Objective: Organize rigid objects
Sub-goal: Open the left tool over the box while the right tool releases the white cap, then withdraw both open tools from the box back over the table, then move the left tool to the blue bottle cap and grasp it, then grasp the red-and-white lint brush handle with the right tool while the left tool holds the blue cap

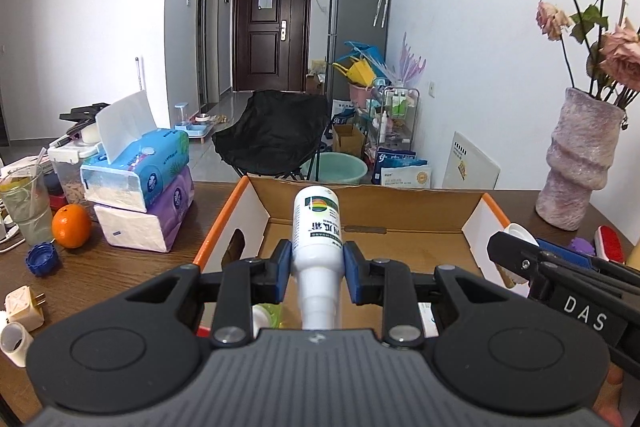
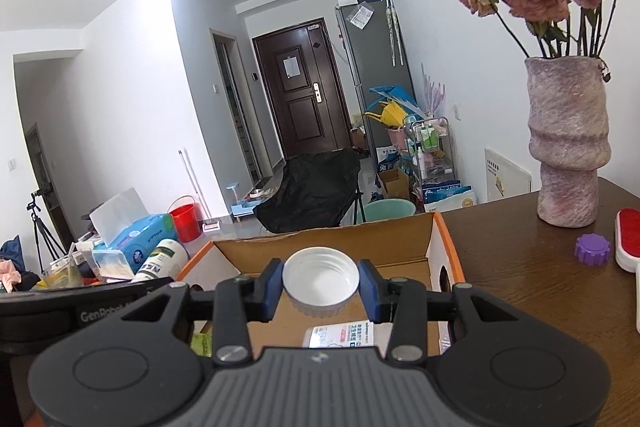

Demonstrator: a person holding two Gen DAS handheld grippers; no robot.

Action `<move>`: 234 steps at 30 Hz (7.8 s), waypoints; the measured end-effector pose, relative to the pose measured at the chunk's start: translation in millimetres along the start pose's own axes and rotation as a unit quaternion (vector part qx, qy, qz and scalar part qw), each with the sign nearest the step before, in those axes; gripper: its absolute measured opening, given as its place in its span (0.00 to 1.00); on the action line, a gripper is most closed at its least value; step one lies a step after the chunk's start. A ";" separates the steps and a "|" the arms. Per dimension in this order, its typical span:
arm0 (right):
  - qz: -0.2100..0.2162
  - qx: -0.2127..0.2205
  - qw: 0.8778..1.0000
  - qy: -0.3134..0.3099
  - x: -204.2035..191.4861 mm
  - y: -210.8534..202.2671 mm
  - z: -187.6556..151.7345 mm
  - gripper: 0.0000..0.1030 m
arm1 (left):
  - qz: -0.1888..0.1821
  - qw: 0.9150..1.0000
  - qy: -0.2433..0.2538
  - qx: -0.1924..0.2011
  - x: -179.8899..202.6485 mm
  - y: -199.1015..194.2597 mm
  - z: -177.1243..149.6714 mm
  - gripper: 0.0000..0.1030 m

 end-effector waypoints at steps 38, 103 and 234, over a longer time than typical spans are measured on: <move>-0.059 -0.022 0.998 -0.011 28.8 42.0 -9.2 1.00 | 0.033 0.999 -0.014 -0.020 -22.3 34.7 -2.7 1.00; -0.077 -0.006 0.995 -0.055 18.6 -195.7 -76.9 1.00 | 0.076 0.996 -0.004 -0.044 -86.2 -168.5 -117.8 1.00; -0.349 -0.069 0.934 0.031 278.2 19.6 27.8 0.86 | 0.160 0.964 -0.068 -0.202 -328.6 119.8 -108.7 0.52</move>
Point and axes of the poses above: each gripper's, at about its wrist camera, not at the fingertips, and y roughly the way its jaws point, x to its right, z to its top, the point moved 8 cm from there along y, roughly the way its jaws point, and after that the axes turned 12 degrees about y, right-handed, at the moved point
